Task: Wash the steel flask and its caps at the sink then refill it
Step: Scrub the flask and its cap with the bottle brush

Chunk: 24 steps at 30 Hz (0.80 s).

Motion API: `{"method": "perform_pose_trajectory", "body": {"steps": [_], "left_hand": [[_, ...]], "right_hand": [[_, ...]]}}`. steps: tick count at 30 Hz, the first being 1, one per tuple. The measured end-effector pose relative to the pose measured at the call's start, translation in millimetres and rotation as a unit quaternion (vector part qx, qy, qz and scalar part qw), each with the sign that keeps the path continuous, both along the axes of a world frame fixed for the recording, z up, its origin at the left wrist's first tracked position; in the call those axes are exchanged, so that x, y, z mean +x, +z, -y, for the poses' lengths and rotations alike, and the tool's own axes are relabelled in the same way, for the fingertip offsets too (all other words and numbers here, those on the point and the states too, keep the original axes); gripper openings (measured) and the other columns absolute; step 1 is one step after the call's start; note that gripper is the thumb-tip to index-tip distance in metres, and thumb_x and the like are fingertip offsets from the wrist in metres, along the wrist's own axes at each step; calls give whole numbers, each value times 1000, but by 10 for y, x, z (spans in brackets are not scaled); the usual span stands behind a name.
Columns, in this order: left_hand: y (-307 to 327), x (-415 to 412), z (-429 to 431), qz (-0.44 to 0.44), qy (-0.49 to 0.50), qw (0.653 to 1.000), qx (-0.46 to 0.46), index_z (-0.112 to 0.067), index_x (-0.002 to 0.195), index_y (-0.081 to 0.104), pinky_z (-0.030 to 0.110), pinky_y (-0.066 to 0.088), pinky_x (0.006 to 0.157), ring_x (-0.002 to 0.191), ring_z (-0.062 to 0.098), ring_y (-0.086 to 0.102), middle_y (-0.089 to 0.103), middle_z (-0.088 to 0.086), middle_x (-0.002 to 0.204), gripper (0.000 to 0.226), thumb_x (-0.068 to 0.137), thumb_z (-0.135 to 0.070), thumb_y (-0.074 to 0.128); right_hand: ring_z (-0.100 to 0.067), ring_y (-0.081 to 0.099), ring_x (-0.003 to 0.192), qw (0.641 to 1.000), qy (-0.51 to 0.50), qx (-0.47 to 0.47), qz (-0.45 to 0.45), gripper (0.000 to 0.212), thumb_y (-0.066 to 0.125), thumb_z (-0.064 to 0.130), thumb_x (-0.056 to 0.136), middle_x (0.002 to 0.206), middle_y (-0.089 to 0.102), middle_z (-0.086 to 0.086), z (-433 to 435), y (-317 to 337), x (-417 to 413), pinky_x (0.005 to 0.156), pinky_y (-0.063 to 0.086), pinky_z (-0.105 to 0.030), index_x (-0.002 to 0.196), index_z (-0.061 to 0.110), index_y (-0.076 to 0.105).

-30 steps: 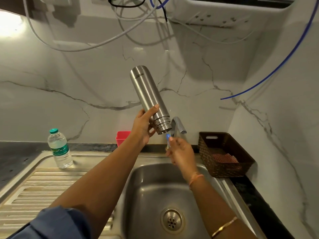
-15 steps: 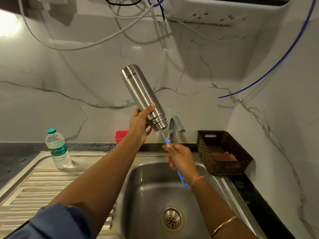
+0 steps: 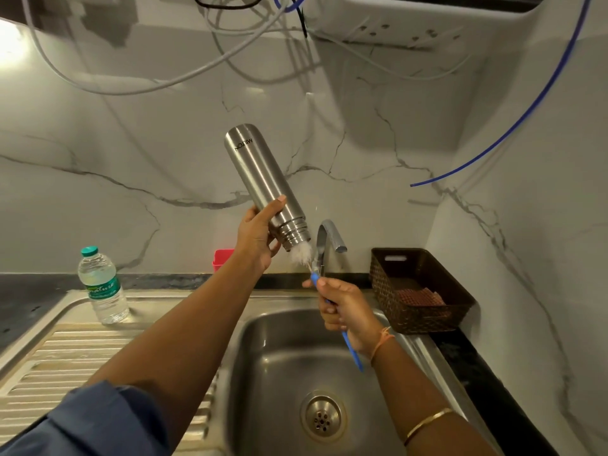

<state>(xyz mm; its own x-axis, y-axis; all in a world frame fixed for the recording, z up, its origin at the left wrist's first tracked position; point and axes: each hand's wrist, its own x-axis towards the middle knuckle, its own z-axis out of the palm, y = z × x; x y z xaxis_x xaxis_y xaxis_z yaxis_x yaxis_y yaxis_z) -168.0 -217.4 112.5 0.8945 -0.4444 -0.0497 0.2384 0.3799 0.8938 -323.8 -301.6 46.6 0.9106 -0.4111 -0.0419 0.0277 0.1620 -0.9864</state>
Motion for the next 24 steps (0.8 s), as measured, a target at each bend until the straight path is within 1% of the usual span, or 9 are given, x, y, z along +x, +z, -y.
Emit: {"method": "perform_pose_trajectory", "body": {"steps": [2, 4, 7, 12, 14, 17, 19, 22, 24], "left_hand": [[-31, -22, 21, 12, 14, 1000, 11, -24, 116, 55, 43, 47, 97, 107, 23, 59, 63, 1, 106, 46, 76, -33, 76], [-28, -36, 45, 14, 25, 1000, 14, -23, 118, 55, 42, 47, 96, 106, 21, 60, 64, 0, 107, 50, 74, -34, 77], [17, -35, 81, 1, 21, 1000, 2, -23, 113, 57, 42, 48, 96, 102, 19, 60, 64, 1, 105, 46, 74, -33, 78], [45, 15, 73, 2, 5, 1000, 4, -23, 108, 57, 45, 47, 97, 105, 22, 59, 62, 1, 105, 40, 74, -30, 78], [29, 31, 65, -4, 2, 1000, 3, -24, 107, 57, 47, 47, 97, 104, 23, 58, 61, 2, 104, 39, 75, -31, 77], [-47, 27, 86, 11, 14, 1000, 15, -21, 115, 56, 45, 48, 97, 109, 25, 59, 62, 1, 106, 48, 75, -32, 77], [-67, 24, 97, 23, 28, 999, 21, -20, 121, 54, 43, 48, 96, 109, 24, 59, 63, 0, 108, 56, 73, -34, 78], [-35, 19, 124, 18, 31, 999, 19, -21, 118, 54, 43, 47, 96, 105, 21, 59, 63, 0, 108, 53, 73, -35, 79], [3, 20, 129, -1, 27, 1000, 9, -23, 115, 55, 43, 48, 96, 104, 21, 59, 62, 1, 108, 49, 73, -33, 79]], "right_hand": [[-8, 46, 54, 973, -93, -206, -48, 24, 45, 27, 98, 64, 53, 1, -46, -34, 48, 48, 36, -14, 104, 12, 63], [-10, 55, 73, 868, -203, -442, -104, 26, 41, 30, 99, 87, 60, 0, -110, -68, 82, 62, 42, -18, 112, 15, 57], [-12, 58, 77, 776, -260, -563, -120, 30, 34, 31, 101, 96, 62, -1, -156, -114, 47, 65, 45, -22, 117, 15, 53], [-4, 44, 54, 971, -124, -204, 1, 26, 43, 25, 99, 61, 49, 7, -2, -139, 55, 51, 36, -17, 94, 10, 64], [-4, 34, 43, 999, -25, -35, -5, 29, 42, 27, 99, 53, 40, 5, 81, -92, -32, 40, 30, -16, 89, 9, 63], [-7, 38, 45, 994, -53, -93, -34, 32, 41, 35, 98, 56, 44, 1, 66, -120, -21, 40, 34, -16, 92, 12, 62], [-10, 53, 62, 945, -145, -286, -69, 38, 40, 50, 92, 71, 56, 0, -35, -142, 29, 55, 47, -21, 102, 18, 58], [-15, 61, 85, 760, -231, -583, -170, 35, 34, 40, 99, 102, 60, -1, -100, -149, 15, 75, 53, -28, 120, 17, 50], [-13, 61, 78, 747, -254, -602, -121, 34, 32, 35, 101, 95, 63, -1, -84, -131, 7, 69, 50, -26, 115, 15, 55]]}}
